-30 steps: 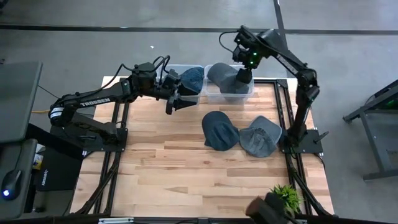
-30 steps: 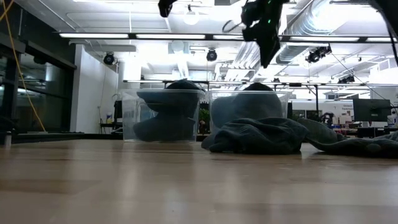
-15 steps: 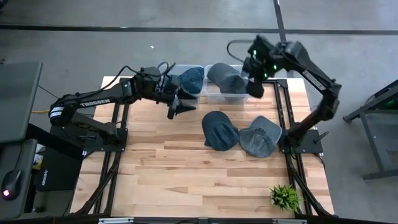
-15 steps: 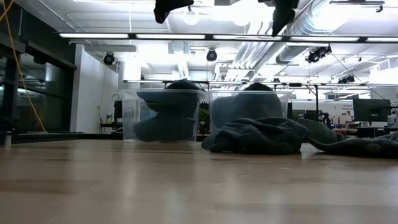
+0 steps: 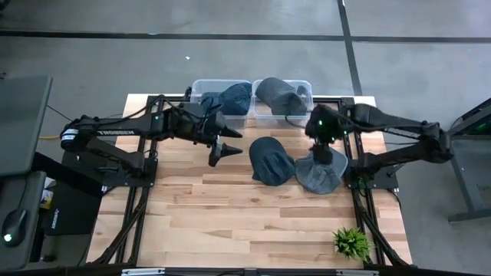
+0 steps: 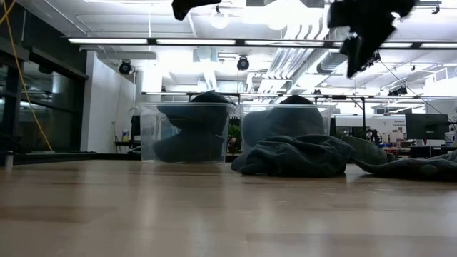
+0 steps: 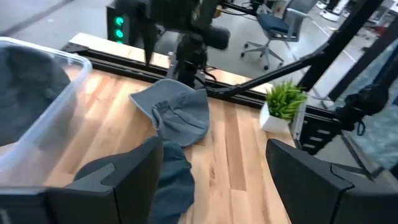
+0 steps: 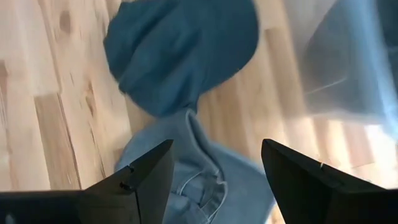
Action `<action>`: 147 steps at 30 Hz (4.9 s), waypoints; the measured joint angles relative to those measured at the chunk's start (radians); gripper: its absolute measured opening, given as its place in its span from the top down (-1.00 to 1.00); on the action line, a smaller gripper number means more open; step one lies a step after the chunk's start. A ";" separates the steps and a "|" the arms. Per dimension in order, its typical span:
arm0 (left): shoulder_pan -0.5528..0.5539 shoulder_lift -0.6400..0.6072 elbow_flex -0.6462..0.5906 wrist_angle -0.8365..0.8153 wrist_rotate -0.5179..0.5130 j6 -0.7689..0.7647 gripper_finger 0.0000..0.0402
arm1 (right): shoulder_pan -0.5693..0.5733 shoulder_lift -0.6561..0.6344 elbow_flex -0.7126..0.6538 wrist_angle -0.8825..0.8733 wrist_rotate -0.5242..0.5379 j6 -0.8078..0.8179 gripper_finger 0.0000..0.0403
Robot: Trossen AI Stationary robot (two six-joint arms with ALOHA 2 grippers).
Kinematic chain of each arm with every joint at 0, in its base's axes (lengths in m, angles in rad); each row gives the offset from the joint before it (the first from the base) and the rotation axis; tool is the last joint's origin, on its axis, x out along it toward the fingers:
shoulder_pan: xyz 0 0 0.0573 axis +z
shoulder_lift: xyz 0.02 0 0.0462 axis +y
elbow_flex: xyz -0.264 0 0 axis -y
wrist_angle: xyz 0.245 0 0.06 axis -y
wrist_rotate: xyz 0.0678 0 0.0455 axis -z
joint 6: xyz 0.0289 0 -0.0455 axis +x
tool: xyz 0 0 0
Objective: Pick and place caps into container
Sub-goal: Put the gray cap into the right transparent container
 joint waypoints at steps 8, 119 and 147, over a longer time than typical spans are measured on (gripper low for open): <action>-0.007 0.000 -0.086 0.117 -0.045 -0.015 -0.41 | 0.031 -0.029 -0.215 0.141 0.004 -0.068 -0.17; -0.007 0.088 -0.145 0.156 -0.027 -0.118 -0.41 | 0.551 0.229 0.358 0.077 0.974 0.005 0.97; -0.007 0.088 -0.145 0.194 -0.069 -0.118 -0.41 | 0.683 -0.484 -0.622 1.534 0.938 -0.566 0.97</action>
